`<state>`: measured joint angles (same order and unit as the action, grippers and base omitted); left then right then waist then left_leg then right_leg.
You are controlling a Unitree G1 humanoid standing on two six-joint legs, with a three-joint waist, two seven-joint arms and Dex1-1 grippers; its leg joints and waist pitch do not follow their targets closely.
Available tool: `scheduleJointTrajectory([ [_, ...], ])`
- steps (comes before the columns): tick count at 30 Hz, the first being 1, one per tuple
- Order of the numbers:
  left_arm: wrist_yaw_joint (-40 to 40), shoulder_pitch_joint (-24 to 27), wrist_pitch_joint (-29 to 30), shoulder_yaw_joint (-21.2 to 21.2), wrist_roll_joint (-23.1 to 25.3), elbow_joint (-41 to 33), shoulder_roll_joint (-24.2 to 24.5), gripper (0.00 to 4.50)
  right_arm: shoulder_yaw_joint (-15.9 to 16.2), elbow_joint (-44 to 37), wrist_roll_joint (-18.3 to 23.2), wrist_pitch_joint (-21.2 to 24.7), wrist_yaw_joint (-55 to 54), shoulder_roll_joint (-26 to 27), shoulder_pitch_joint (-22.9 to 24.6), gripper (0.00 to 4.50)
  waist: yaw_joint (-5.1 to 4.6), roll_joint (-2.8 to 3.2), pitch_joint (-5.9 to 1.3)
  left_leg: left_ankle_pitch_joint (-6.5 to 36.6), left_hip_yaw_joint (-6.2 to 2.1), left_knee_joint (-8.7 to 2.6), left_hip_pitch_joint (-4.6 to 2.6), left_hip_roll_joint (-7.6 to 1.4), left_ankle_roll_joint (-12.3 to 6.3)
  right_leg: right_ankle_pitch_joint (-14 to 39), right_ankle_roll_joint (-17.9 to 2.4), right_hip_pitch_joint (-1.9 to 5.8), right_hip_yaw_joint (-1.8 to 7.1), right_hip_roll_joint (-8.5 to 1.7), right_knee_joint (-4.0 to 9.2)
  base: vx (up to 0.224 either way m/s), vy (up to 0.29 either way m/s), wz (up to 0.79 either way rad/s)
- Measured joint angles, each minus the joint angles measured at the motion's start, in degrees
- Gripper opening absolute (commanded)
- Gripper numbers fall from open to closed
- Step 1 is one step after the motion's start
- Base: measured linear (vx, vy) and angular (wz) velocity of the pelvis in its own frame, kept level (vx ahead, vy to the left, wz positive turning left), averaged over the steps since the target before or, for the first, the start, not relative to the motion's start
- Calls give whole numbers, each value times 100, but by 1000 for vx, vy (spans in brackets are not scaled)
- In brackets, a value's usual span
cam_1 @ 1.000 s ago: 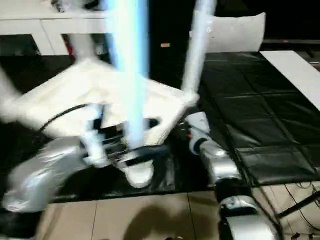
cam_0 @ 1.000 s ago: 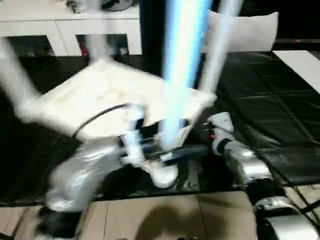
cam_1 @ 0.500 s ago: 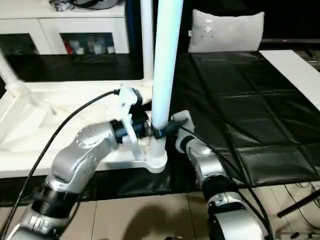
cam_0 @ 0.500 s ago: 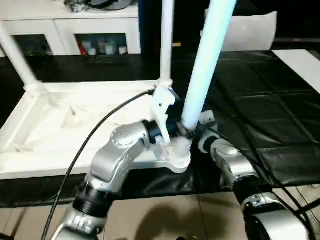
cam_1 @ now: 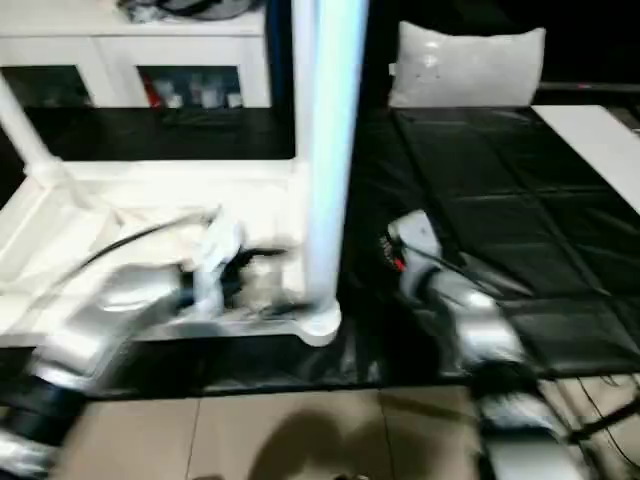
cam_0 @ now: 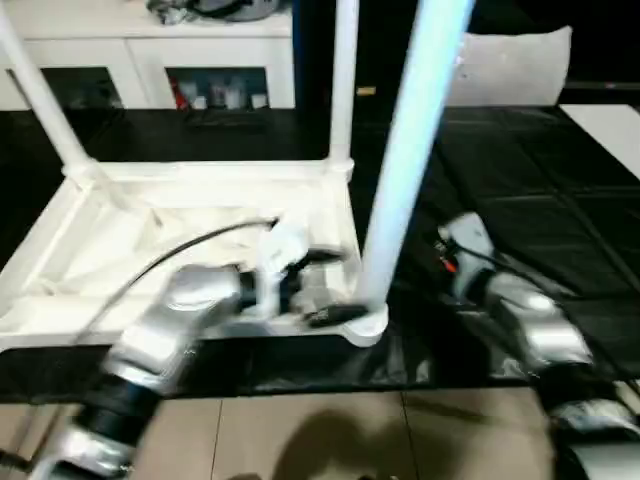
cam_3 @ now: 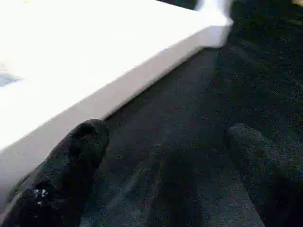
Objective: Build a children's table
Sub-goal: Rotate table base, then rotate leg to tighten
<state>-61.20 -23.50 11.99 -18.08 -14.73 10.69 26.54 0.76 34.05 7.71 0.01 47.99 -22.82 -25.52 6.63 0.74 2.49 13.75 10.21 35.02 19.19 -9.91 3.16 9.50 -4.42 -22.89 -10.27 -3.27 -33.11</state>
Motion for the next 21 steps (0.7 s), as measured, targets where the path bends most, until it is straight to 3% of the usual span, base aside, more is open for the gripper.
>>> scheduleJointTrajectory([
  [3, -305, -132, -201, -197, 221, 374, 146, 364, 92, -517, 187, 86, 521, -236, 155, 450, 41, 0, 0, 0, 0, -1, -8, -1, 1, 0, 1, 8, -1, 0, 1, 0, 0, 0],
  [5, -431, -239, -306, -224, 327, 588, 230, 329, 126, -843, 314, 209, 850, -386, 295, 450, 70, 1, -1, 0, -1, -1, -10, -1, 1, 0, 1, 11, -1, 1, 2, 0, 0, 0],
  [8, -600, -368, -474, -294, 382, 828, 253, 311, 197, -1244, 491, 477, 1250, -572, 483, 450, 127, 1, -1, 1, 0, -2, -9, 0, 0, -2, 4, 12, -1, 1, 7, 0, 0, 0],
  [11, -720, -396, -617, -332, 475, 1025, 218, 273, 210, -1581, 656, 718, 1515, -649, 534, 450, 137, 5, -4, 1, -1, -2, -7, 0, 0, -2, 5, 10, -2, 1, 7, 0, 0, 0],
  [20, -844, -690, -1105, -460, 818, 1822, 68, 219, 292, -2125, 871, 1064, 1913, -856, 761, 450, 161, 6, -4, 2, -3, -3, 1, 0, -1, -9, 18, 11, -12, 2, 21, 0, 0, 0],
  [21, -845, -714, -1144, -460, 844, 1882, 49, 193, 312, -2158, 876, 1091, 1947, -875, 783, 450, 161, 7, -5, 2, -3, -3, 5, 0, -1, -12, 23, 11, -12, 2, 25, 0, 0, 0],
])
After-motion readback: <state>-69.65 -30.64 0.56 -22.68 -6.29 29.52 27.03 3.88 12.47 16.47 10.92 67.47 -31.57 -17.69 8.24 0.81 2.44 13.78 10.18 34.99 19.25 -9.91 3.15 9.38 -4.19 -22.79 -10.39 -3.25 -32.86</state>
